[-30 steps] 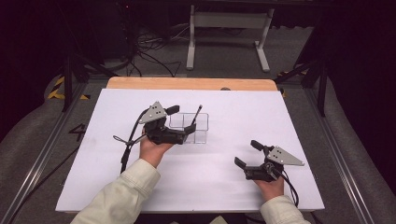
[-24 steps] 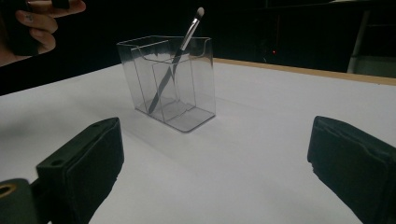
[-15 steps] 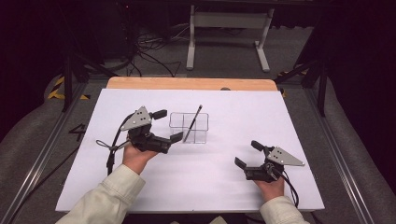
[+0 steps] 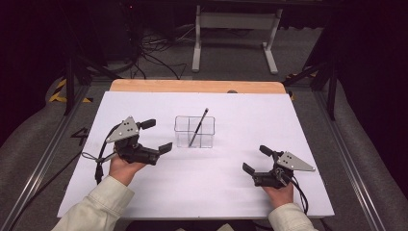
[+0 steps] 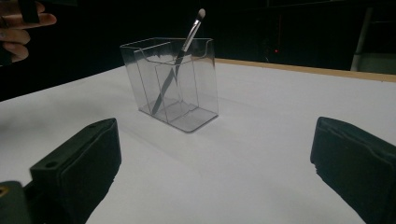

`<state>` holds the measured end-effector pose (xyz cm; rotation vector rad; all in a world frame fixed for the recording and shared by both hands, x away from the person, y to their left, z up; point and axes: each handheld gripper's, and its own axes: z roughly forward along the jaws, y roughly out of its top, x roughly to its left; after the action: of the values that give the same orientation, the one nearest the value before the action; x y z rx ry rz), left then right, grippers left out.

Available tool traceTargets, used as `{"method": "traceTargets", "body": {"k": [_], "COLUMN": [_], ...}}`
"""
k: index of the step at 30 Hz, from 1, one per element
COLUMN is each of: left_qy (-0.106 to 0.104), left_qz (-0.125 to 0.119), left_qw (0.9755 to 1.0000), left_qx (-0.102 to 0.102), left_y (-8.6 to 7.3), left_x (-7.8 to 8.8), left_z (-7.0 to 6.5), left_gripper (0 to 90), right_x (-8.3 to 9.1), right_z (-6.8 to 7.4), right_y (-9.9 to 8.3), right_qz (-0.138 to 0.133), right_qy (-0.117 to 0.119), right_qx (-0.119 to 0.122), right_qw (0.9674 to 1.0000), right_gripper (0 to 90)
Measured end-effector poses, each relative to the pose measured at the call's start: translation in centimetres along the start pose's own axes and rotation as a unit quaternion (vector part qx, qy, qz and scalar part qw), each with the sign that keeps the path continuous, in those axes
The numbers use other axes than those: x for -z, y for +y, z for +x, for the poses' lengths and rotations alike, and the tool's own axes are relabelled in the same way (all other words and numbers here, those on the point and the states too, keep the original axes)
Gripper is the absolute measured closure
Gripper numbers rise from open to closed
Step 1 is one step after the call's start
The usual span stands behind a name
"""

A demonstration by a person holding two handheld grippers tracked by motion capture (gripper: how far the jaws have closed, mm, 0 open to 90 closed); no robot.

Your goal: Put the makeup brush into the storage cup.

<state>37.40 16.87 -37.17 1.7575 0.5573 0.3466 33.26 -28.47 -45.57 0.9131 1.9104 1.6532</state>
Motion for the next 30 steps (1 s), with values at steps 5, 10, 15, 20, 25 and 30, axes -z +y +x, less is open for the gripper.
{"method": "traceTargets", "body": {"k": [5, 10, 15, 20, 25, 30], "left_qy": [-0.003, -0.003, -0.006, -0.004, 0.006, 0.010], "left_qz": [0.002, 0.001, 0.003, 0.003, 0.005, 0.007], "left_qw": [1.0000, 1.0000, 0.9999, 0.9996, 0.9994, 0.9991], "left_qx": [0.002, 0.009, 0.016, 0.028, 0.034, 0.040], "left_y": [-0.9, -1.8, -3.1, -4.2, -5.4, -6.2], "left_x": [0.9, 1.7, 2.2, 2.6, 3.1, 3.5], "left_z": [0.0, 0.2, 0.5, 0.6, 0.7, 0.9], "left_gripper": [0.3, 0.2, 0.1, 0.0, 0.0, 0.0], "right_x": [0.0, 0.1, 0.3, 0.1, 0.0, -0.2], "right_z": [0.0, -0.5, -0.6, -0.3, -0.4, -0.4], "right_y": [0.0, 0.3, 0.9, 1.3, 1.6, 1.4], "right_qz": [-0.001, -0.001, 0.019, 0.034, 0.043, 0.054], "right_qy": [0.000, 0.000, 0.008, 0.016, 0.015, 0.016], "right_qx": [0.004, 0.000, 0.023, 0.043, 0.049, 0.048], "right_qw": [1.0000, 1.0000, 0.9995, 0.9984, 0.9978, 0.9972], "right_gripper": [2.4, 2.4, 2.4, 2.4, 2.4, 2.4]}}
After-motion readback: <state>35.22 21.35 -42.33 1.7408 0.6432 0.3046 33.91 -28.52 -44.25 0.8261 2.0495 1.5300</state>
